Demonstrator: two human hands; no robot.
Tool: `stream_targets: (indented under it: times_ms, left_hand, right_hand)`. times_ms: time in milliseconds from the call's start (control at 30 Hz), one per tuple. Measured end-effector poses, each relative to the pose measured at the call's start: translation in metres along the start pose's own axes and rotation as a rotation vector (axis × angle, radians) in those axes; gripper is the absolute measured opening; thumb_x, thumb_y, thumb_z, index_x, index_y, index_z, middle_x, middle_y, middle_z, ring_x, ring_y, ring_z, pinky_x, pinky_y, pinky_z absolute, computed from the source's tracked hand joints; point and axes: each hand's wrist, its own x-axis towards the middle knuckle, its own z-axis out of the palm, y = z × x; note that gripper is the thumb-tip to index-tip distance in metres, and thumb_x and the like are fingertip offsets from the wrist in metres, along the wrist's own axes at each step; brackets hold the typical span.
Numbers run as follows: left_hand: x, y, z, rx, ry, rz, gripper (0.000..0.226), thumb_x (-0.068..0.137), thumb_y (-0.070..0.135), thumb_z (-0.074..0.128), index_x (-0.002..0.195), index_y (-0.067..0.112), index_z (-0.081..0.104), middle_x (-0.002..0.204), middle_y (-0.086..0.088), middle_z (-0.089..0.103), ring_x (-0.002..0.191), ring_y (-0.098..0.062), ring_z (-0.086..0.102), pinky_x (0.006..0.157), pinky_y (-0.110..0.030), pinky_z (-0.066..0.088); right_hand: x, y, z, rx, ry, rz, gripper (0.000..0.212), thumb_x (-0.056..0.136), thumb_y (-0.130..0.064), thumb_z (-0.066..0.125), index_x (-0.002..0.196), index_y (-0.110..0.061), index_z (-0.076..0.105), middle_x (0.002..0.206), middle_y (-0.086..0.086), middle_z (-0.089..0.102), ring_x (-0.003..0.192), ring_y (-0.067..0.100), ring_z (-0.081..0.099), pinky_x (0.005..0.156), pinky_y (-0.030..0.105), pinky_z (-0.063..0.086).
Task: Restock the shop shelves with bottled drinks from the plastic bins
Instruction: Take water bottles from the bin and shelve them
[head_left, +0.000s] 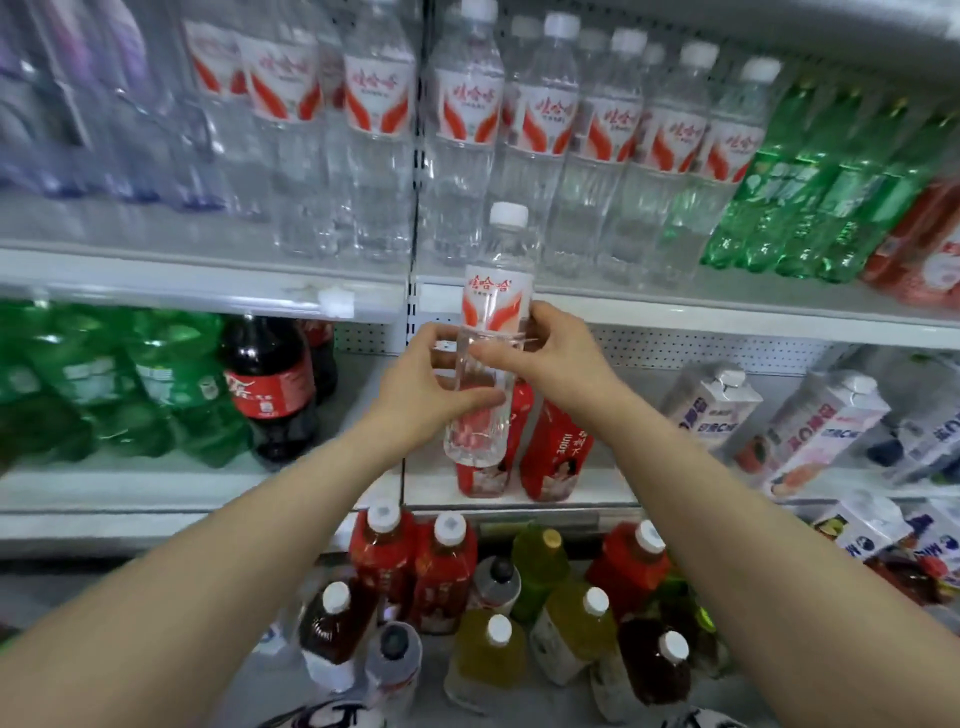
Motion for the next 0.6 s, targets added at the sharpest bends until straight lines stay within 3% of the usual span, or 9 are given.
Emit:
stream_targets:
  times_ms: [200,367,500,600]
  left_hand:
    - [-0.001,0.006,-0.063,-0.014,0.089,0.028,0.066,0.064,0.030,0.091,0.115,0.032,0.050,0.106,0.005,0.066,0.087,-0.008,0.067,0.073,-0.026,0.057]
    - [-0.001,0.015,-0.107,-0.008,0.180,0.052,0.064,0.063,0.026,0.091,0.112,0.031,0.051,0.095,0.012,0.067,0.076,0.005,0.064,0.066,-0.011,0.049]
    - [-0.002,0.021,-0.139,-0.017,0.261,0.074,0.066,0.063,0.022,0.092,0.116,0.027,0.052,0.099,0.009,0.066,0.082,-0.008,0.068,0.076,-0.024,0.054]
    - [-0.003,0.023,-0.164,0.012,0.308,0.086,0.066,0.062,0.024,0.092,0.114,0.033,0.053,0.101,0.010,0.066,0.085,-0.010,0.068,0.082,-0.031,0.056]
  right_hand:
    - [0.030,-0.040,0.042,0.076,-0.044,-0.081,0.047,0.075,-0.030,0.088,0.117,-0.022,0.068,0.103,-0.006,0.076,0.095,0.008,0.071,0.090,0.032,0.057]
    - [0.050,-0.076,0.070,0.110,-0.077,-0.132,0.047,0.076,-0.022,0.087,0.118,-0.017,0.066,0.104,-0.002,0.076,0.095,0.013,0.072,0.090,0.034,0.058]
    - [0.065,-0.102,0.091,0.102,-0.080,-0.180,0.044,0.074,-0.025,0.088,0.113,-0.023,0.066,0.102,-0.004,0.076,0.094,0.012,0.072,0.091,0.035,0.057]
    - [0.073,-0.122,0.106,0.076,-0.092,-0.229,0.040,0.073,-0.030,0.089,0.107,-0.029,0.066,0.099,-0.008,0.076,0.093,0.008,0.071,0.091,0.035,0.057]
